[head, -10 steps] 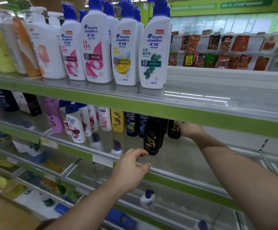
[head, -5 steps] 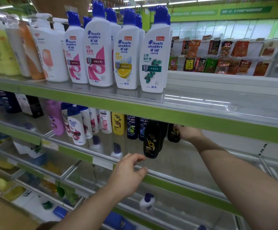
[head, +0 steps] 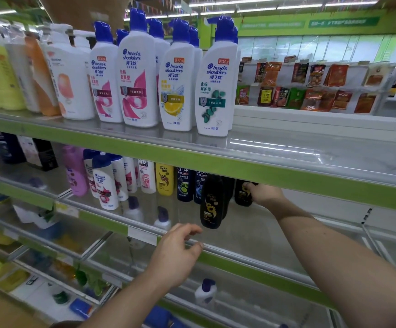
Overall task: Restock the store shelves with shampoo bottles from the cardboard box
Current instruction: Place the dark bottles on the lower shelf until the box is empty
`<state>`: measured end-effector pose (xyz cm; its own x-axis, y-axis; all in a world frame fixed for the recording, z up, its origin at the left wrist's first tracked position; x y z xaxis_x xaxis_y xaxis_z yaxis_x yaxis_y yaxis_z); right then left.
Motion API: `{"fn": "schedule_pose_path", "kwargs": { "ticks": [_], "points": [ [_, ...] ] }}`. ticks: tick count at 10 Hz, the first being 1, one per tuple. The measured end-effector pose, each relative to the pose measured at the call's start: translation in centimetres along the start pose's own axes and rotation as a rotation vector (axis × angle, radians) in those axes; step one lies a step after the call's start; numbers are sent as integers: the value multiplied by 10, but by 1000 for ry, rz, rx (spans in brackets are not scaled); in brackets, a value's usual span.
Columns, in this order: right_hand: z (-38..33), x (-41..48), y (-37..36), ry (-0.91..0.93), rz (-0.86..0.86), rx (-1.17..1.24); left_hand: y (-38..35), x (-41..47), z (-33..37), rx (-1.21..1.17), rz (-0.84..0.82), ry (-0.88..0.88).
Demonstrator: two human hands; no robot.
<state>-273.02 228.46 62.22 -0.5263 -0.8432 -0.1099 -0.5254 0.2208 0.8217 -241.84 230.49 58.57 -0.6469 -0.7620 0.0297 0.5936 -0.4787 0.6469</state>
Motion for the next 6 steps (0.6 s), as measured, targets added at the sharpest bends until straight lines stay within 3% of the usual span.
{"fn": "schedule_pose_path", "kwargs": {
  "ticks": [1, 4, 6],
  "points": [
    [10, -1, -10, -64, -61, -70, 2, -3, -3, -6, 13, 13],
    [37, -24, -21, -113, -30, 102, -2, -6, -8, 2, 8, 16],
    [36, -55, -39, -138, -33, -25, -8, -8, -17, -6, -19, 32]
  ]
}}
Point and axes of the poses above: each hand's wrist, its own x-axis towards the middle knuckle, its own y-axis out of the back of the hand, z = x × y, the point moved 10 cm from there along x, towards the middle knuckle, and after that the axes turned 13 degrees about -z, right-handed, at the moved point
